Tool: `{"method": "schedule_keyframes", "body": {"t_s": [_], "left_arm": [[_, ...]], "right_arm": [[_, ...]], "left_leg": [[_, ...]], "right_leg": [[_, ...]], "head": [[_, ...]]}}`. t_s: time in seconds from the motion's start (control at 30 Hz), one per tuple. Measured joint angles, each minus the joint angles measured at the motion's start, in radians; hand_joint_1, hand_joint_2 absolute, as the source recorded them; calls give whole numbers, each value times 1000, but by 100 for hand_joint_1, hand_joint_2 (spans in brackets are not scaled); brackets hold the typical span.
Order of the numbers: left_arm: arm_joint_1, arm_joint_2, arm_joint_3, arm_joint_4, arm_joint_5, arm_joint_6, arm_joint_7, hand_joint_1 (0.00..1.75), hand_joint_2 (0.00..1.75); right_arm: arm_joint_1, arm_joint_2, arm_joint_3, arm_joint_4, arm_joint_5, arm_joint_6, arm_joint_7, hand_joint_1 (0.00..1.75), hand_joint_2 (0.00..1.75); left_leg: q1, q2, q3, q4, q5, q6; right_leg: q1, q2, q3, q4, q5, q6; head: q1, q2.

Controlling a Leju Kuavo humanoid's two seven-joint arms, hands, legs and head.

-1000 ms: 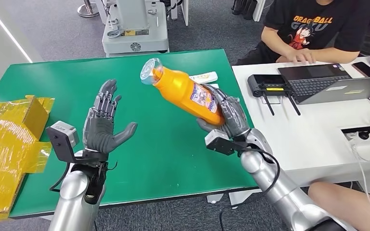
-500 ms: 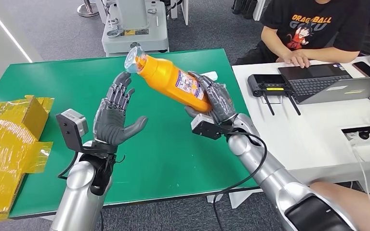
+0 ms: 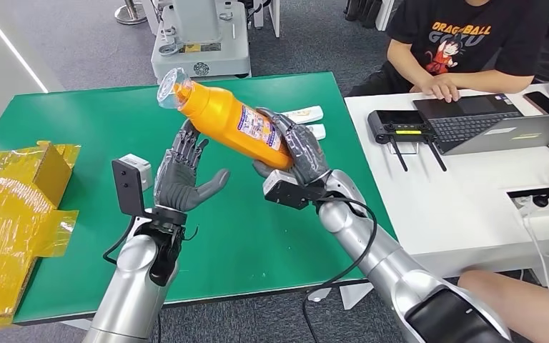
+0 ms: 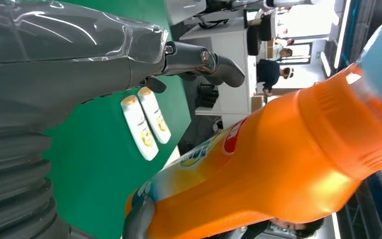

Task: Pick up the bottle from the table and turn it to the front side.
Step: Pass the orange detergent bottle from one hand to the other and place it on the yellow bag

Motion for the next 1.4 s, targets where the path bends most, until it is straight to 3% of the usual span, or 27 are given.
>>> {"method": "schedule_keyframes", "body": {"t_s": [0.8,1.4], "left_arm": [[-42,-2,0,3,10,65,32,0,175],[-90,-33,-5,27,23,81,63,0,175]], "right_arm": [[7,76,34,90,-42,42,-8,175,175],[-2,83,37,103,-41,45,-4,175,175]], "left_leg": [[0,0,0,0,0,0],[0,0,0,0,0,0]], "right_leg": [[0,0,0,0,0,0],[0,0,-1,0,0,0]], "head": [[0,0],[0,0]]}}
